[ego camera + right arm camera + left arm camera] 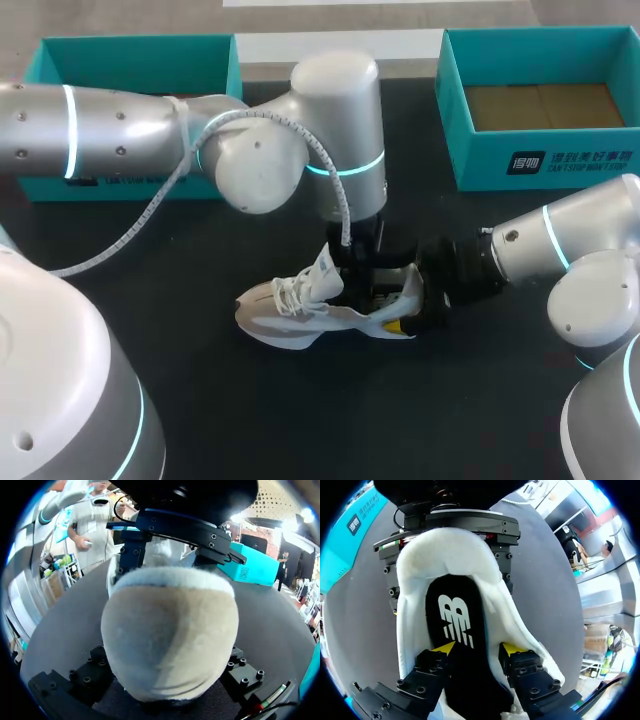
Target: Take the shoe out of the shoebox, open the shoe tongue, remove and reinsert the insole, then place the shoe into the shoebox
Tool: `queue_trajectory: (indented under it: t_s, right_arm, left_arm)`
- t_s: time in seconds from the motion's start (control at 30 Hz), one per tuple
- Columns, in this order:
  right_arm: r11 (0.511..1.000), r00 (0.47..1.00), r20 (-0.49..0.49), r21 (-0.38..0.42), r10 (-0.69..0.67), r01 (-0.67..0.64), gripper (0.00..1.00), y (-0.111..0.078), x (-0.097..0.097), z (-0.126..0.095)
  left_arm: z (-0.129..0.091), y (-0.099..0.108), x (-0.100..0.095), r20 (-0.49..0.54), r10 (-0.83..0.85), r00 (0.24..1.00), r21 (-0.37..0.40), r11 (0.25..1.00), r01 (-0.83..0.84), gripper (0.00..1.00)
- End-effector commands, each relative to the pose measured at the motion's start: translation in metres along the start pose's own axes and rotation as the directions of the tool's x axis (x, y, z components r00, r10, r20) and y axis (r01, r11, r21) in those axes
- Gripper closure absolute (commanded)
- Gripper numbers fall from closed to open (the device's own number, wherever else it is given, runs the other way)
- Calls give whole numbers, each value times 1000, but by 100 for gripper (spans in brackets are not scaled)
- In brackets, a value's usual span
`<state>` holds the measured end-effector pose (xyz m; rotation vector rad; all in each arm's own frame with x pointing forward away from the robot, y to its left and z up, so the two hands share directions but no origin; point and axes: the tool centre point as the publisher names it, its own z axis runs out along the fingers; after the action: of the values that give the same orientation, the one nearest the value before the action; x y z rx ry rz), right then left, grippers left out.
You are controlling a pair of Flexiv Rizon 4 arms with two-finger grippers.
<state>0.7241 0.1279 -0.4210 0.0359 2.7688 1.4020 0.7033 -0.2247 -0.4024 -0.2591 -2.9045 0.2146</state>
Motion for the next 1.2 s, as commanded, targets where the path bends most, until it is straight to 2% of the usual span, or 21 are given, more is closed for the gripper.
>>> queue_trajectory:
  t_s: [0.03,0.2,0.23,0.33,0.43,0.6,0.8,1.2]
  right_arm:
    - [1000,1000,1,3,0,0,100,2,0,0]
    - [1000,1000,1,3,0,0,100,2,0,0]
    - [1000,1000,1,3,0,0,100,2,0,0]
    - [1000,1000,1,3,0,0,100,2,0,0]
    - [1000,1000,1,3,0,0,100,2,0,0]
    - [1000,1000,1,3,0,0,100,2,0,0]
    - [1000,1000,1,3,0,0,100,2,0,0]
    - [1000,1000,1,3,0,0,100,2,0,0]
  left_arm:
    - [18,4,-1,58,8,998,27,1000,-9,49]
    - [24,4,-3,147,-3,989,17,1000,0,63]
    - [25,4,-3,151,-10,988,17,1000,7,77]
    - [26,4,-3,171,-13,985,-2,1000,14,100]
    - [22,5,-1,183,-13,983,-18,1000,16,100]
    - [-2,6,1,195,-8,981,-34,999,15,100]
    - [-28,9,3,113,-21,993,-31,999,25,100]
    - [-51,16,8,49,-65,997,-30,997,66,100]
